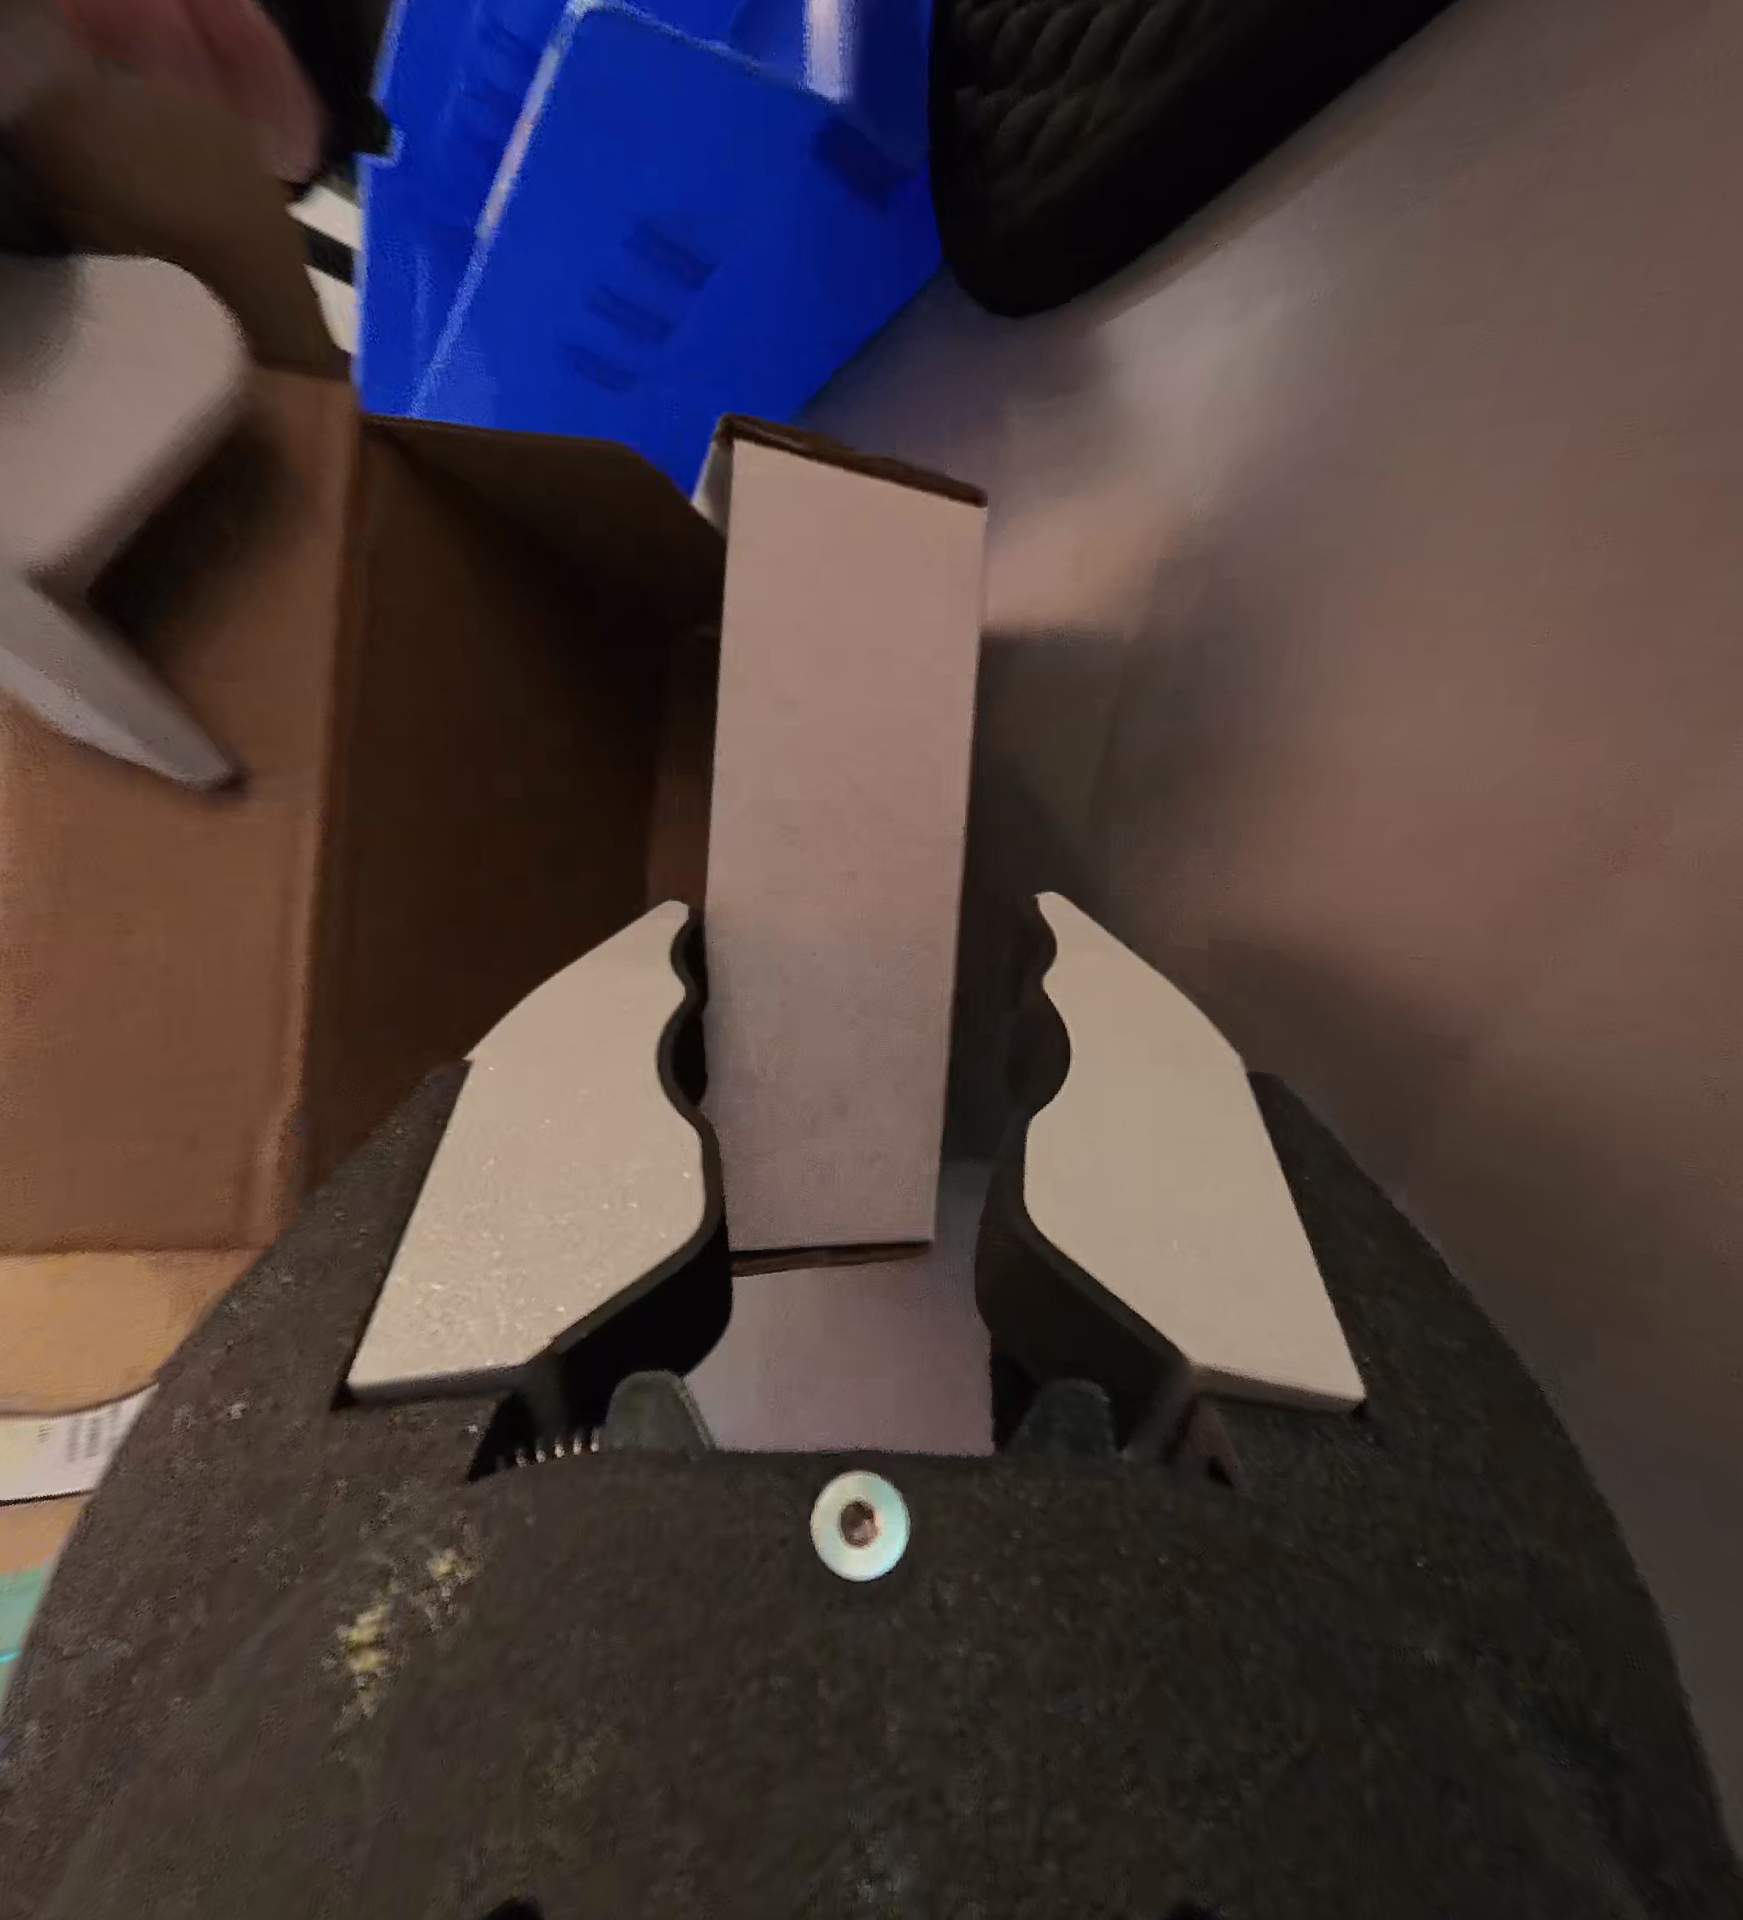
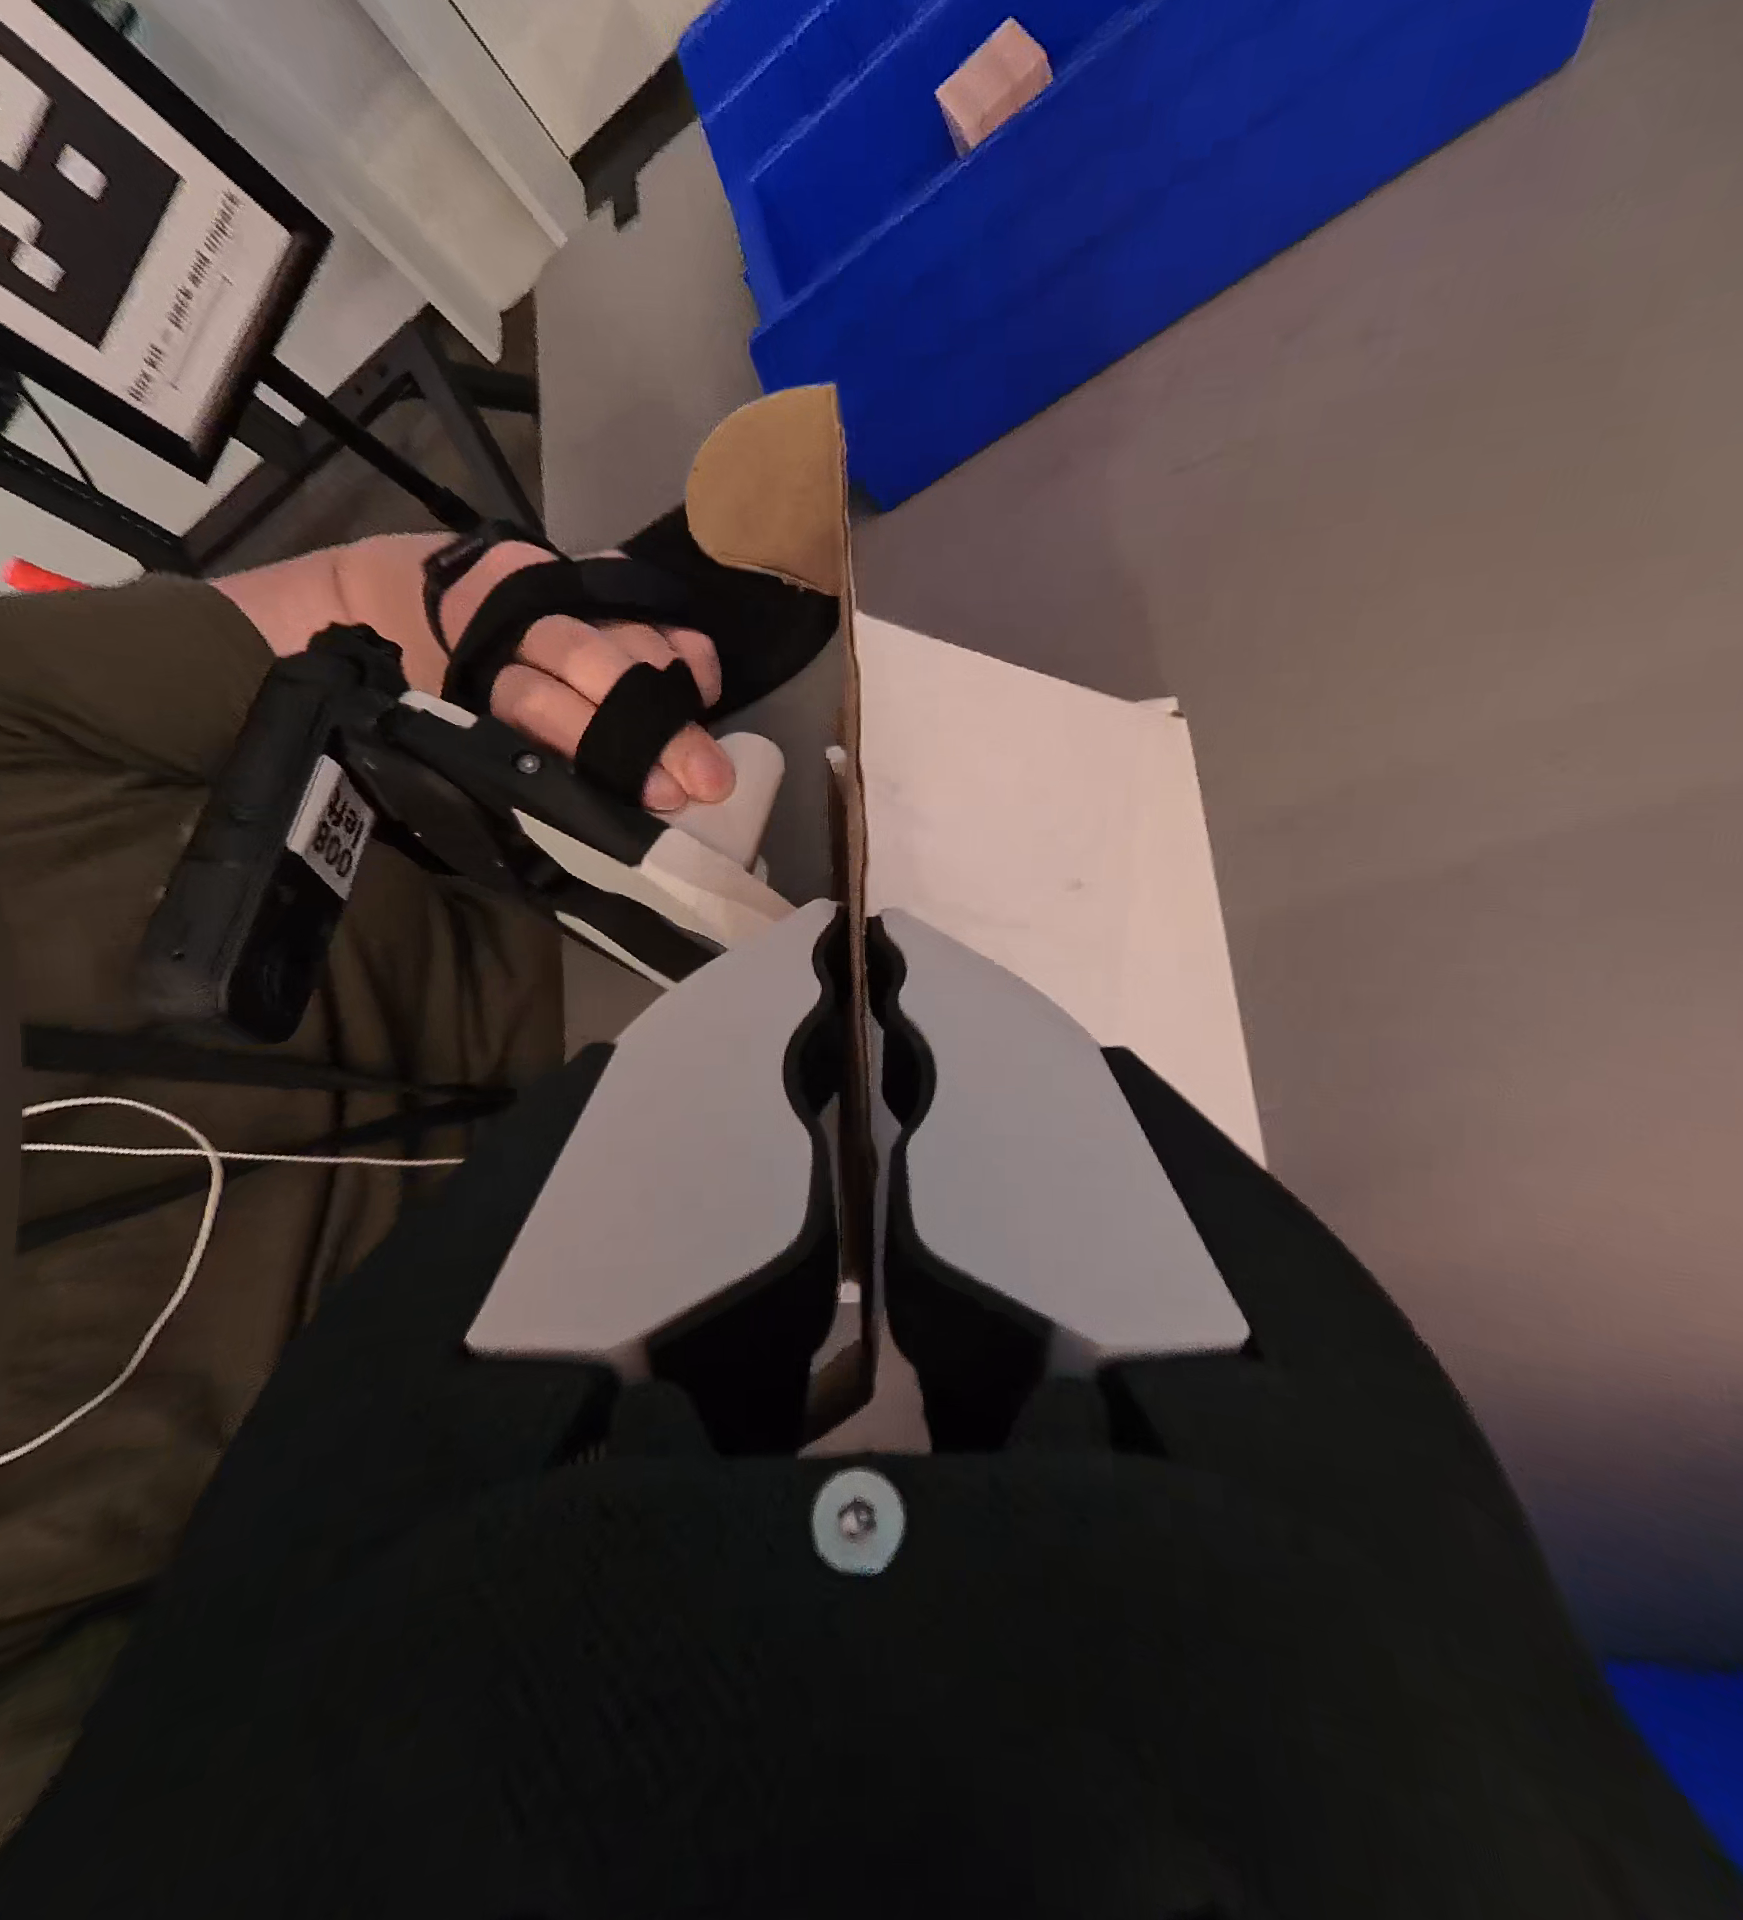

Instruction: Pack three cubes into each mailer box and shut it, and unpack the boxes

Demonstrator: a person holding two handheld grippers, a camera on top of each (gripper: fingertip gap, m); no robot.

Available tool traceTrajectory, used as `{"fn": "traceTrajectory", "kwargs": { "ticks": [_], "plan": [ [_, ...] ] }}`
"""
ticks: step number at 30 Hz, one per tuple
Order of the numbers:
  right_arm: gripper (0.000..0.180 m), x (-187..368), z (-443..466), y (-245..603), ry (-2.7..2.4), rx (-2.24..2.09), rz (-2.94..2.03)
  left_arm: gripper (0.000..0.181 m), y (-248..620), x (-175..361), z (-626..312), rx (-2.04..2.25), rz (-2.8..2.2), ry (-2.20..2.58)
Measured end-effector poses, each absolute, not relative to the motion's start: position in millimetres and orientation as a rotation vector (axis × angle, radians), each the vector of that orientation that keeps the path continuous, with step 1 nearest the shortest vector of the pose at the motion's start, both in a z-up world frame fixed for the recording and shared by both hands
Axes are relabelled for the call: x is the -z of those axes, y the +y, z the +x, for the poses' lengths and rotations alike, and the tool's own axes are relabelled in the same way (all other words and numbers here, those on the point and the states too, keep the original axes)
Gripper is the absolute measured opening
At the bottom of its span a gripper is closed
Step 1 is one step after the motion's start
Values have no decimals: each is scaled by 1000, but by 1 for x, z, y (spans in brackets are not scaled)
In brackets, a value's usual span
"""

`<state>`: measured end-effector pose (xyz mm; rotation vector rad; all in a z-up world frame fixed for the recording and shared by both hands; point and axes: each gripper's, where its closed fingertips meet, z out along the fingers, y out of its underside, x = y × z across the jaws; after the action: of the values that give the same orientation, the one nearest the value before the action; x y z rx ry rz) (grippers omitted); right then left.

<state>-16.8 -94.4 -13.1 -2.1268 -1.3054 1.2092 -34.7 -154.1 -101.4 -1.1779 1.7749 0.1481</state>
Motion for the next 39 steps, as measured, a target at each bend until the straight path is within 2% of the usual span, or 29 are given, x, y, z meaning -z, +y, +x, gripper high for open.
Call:
{"fn": "traceTrajectory", "kwargs": {
  "ticks": [6, 14, 20, 27, 32, 34, 36, 39],
  "plan": [
    [4, 17, -20, -94, -1415, -932, -2072, 72, -153, 120, -34, -118, -1277, 1796],
    [4, 4, -23, -80, -1427, -621, -1936, 76, -153, 134, -35, -47, -1385, 1799],
    [3, -14, -17, -42, -1358, -422, -1874, 55, -146, 125, -46, -125, -1381, 1774],
    [4, -7, -20, -1, -1509, -160, -1881, 77, -126, 116, -38, -130, -1407, 1757],
    [3, -5, -19, 12, -1523, -164, -1920, 55, -129, 139, -31, -139, -1436, 1858],
    [3, -4, -17, 17, -1537, -133, -1909, 36, -128, 145, -31, -171, -1423, 1866],
    [3, -3, -16, 20, -1570, -98, -1879, 39, -124, 137, -30, -234, -1364, 1803],
    [4, -3, -18, 20, -1571, -79, -1878, 54, -131, 115, -26, -181, -1291, 1692]
  ]
}}
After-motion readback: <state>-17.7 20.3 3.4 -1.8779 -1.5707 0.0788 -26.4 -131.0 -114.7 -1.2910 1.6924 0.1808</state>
